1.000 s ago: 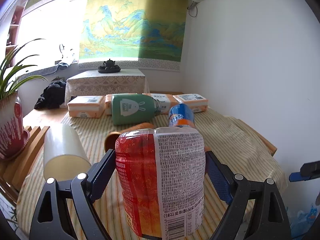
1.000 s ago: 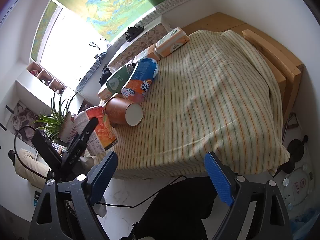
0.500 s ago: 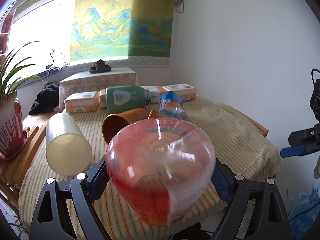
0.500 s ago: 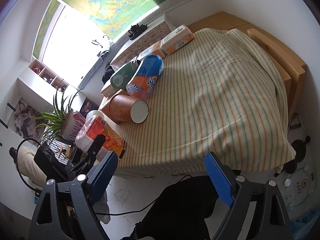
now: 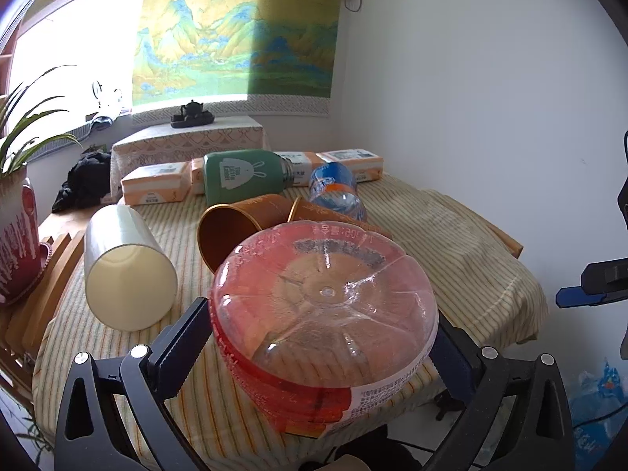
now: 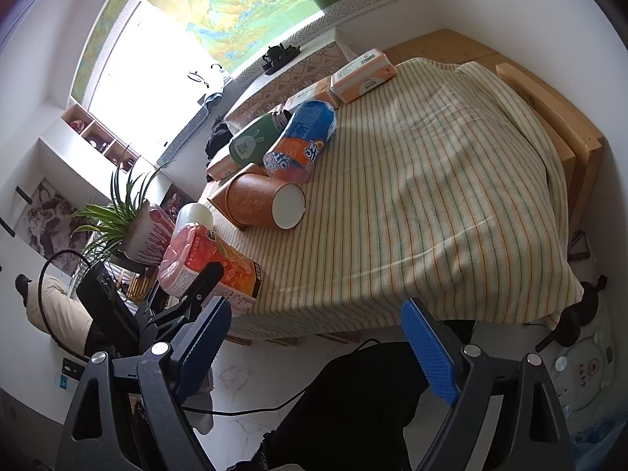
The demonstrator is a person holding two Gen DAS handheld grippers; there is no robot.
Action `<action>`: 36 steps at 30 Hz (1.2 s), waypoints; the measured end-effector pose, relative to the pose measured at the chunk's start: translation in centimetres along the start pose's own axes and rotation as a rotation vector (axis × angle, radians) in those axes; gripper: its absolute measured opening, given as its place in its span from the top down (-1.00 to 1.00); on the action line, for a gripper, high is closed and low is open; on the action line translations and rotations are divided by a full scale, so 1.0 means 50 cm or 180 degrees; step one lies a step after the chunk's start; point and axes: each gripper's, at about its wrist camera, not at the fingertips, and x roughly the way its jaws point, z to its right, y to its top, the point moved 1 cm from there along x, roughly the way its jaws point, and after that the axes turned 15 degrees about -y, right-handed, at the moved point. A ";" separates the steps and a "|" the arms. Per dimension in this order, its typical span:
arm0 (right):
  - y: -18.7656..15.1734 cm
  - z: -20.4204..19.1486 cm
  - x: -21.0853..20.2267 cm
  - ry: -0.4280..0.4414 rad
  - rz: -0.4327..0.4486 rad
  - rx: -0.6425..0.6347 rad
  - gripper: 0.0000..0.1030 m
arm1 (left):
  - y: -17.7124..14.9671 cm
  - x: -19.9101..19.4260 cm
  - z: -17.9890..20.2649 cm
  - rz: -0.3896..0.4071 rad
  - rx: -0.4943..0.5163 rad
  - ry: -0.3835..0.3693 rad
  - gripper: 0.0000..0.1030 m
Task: Flip cup upside down
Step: 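Lower the container onto the table on its base and open the left gripper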
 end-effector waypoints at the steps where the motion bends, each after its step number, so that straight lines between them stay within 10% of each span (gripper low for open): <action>1: -0.001 0.000 -0.001 0.0002 0.0007 -0.0001 -0.67 | 0.001 0.000 0.001 -0.0006 0.0004 0.0008 -0.99; 36: -0.016 -0.049 -0.015 -0.0040 0.0181 -0.0236 -0.67 | 0.072 -0.064 0.030 0.0269 0.0087 0.0025 -0.99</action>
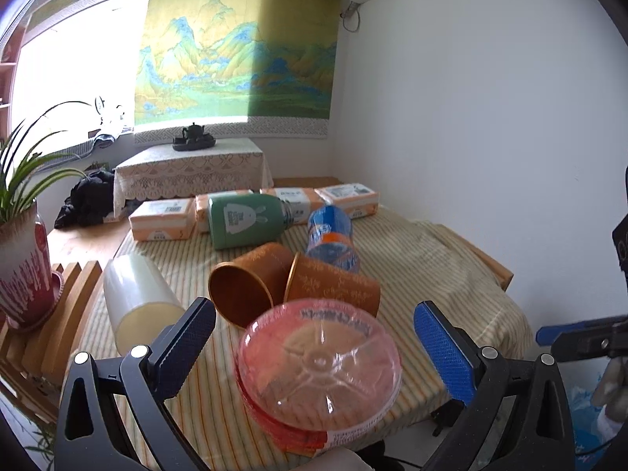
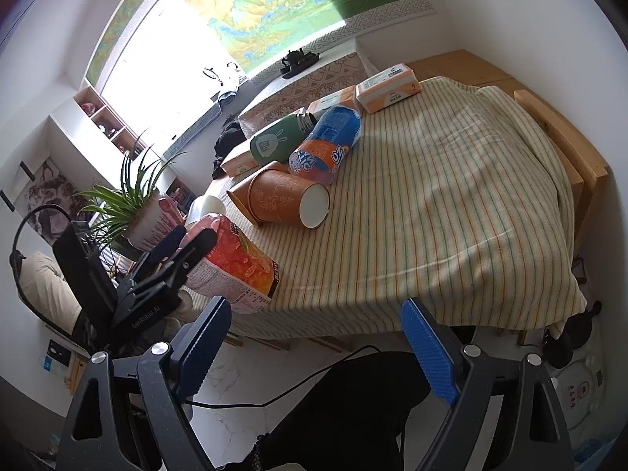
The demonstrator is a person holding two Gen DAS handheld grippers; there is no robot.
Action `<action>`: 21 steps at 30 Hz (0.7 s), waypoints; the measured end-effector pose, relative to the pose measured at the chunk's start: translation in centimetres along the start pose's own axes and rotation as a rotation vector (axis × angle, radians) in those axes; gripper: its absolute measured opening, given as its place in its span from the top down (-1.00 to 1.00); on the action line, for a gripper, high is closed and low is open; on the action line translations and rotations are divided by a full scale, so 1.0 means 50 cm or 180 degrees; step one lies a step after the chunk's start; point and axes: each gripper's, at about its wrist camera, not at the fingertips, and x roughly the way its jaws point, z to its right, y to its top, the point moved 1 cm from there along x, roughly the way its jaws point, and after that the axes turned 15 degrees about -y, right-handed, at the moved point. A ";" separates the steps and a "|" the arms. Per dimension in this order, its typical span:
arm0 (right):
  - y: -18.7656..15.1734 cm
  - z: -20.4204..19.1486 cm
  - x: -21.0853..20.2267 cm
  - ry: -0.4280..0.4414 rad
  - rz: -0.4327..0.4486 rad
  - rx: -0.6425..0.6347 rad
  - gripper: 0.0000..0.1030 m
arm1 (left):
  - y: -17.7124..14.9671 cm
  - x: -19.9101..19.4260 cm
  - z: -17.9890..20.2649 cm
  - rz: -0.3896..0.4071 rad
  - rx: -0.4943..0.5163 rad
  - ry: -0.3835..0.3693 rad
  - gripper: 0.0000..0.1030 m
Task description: Flip cup upside down
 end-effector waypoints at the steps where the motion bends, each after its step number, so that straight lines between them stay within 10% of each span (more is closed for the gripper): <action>1: -0.001 0.001 -0.001 0.0000 0.0008 -0.0002 -0.67 | 0.009 -0.008 0.002 0.0028 0.0026 0.0023 -0.99; 21: -0.025 -0.103 -0.102 -0.0272 0.0717 -0.0576 -0.67 | 0.115 -0.280 0.060 0.0517 0.0042 0.0346 -0.99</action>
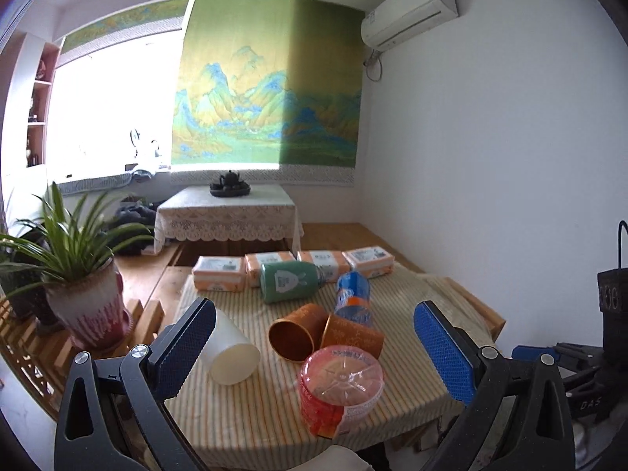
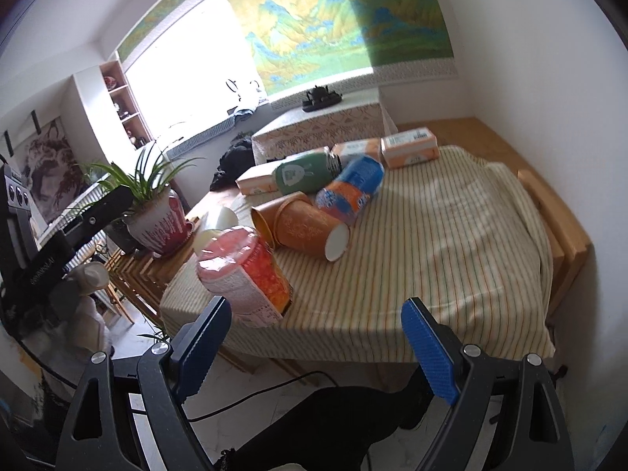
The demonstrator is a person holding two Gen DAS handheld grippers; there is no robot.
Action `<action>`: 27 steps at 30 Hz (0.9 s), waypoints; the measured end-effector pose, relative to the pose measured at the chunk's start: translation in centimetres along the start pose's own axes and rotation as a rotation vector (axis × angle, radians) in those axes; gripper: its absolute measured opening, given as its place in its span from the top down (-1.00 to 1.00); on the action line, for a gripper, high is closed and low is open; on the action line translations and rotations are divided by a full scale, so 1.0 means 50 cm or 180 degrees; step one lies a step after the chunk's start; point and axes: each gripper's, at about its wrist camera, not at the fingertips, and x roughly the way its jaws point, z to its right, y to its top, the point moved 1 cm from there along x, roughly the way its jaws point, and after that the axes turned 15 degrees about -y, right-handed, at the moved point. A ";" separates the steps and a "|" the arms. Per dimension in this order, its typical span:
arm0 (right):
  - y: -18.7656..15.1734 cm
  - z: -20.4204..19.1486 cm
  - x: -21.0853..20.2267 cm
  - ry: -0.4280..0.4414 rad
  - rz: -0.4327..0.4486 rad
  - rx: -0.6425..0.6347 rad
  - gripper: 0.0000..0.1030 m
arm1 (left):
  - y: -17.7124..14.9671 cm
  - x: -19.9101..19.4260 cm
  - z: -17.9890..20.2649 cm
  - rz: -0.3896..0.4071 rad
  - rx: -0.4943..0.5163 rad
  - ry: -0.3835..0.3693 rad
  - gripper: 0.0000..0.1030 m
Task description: Flip cup upside down
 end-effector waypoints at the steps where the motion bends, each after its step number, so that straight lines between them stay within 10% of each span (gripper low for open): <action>1: 0.002 -0.004 -0.010 0.0008 0.0036 -0.0010 -0.67 | 0.009 -0.014 0.004 0.0022 0.0012 0.0015 -0.99; 11: 0.015 -0.051 -0.110 -0.0004 0.0475 -0.0193 -0.67 | 0.056 -0.137 0.055 0.0116 0.0146 0.0309 -0.99; 27: -0.083 -0.109 -0.128 -0.0524 0.1082 -0.0280 -0.67 | -0.115 -0.170 0.065 0.0222 -0.0083 0.0622 -0.99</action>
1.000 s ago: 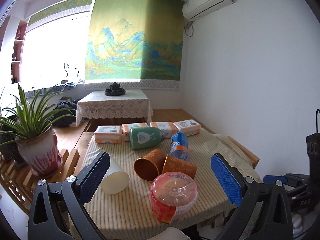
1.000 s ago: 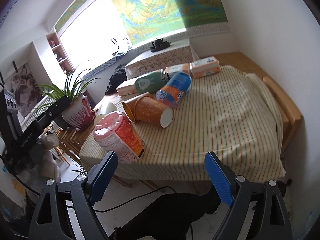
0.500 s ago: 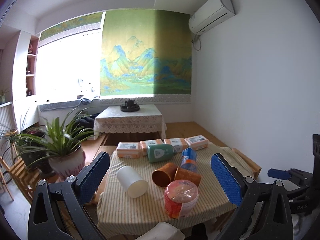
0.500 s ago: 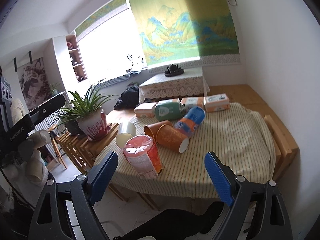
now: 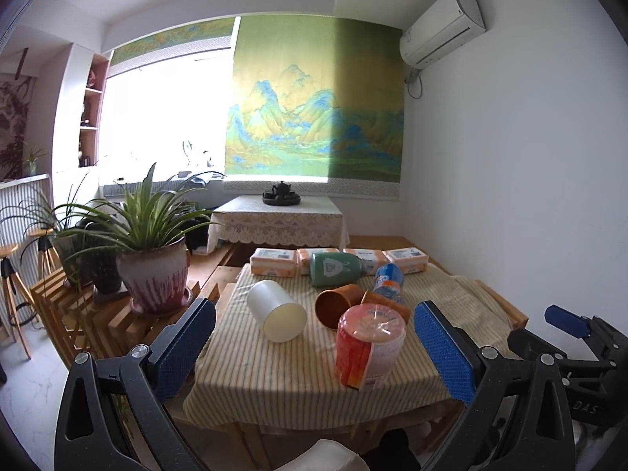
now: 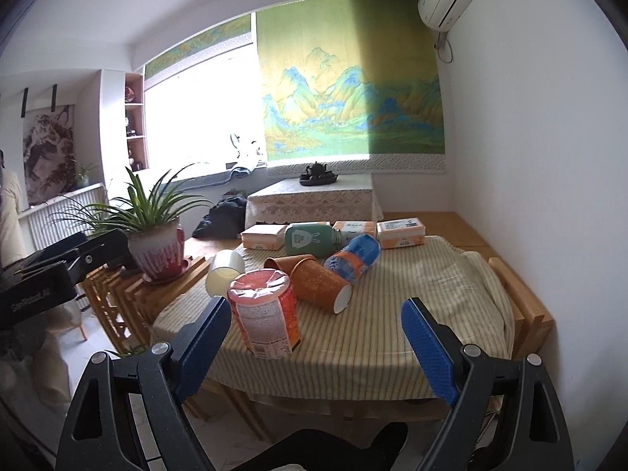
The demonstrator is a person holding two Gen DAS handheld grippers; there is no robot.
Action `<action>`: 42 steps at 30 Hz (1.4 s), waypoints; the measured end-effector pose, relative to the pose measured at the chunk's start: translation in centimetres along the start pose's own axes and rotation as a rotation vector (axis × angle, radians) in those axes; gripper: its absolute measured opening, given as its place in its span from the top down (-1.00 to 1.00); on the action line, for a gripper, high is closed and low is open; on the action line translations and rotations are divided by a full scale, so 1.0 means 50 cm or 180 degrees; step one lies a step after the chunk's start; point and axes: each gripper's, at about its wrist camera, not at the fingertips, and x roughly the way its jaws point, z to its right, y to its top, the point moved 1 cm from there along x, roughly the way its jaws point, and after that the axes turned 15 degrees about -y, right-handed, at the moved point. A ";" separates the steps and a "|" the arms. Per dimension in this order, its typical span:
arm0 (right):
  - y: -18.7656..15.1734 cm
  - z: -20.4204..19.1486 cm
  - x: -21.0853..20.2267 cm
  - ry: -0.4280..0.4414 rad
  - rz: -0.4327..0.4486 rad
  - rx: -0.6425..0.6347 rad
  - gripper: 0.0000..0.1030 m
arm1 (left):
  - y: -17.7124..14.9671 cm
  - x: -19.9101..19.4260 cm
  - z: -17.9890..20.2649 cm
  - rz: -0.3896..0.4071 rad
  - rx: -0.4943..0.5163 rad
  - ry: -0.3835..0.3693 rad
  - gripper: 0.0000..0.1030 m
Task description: Flip cup upside down
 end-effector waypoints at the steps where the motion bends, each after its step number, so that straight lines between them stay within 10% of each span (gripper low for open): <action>1: -0.003 -0.002 0.000 -0.0033 0.0026 0.0002 -0.67 | -0.010 -0.004 0.000 0.0016 -0.0023 0.0014 -0.99; 42: -0.012 -0.005 -0.009 -0.0436 0.0238 0.0063 -0.70 | -0.056 0.028 0.002 -0.0076 -0.0018 0.0043 -0.99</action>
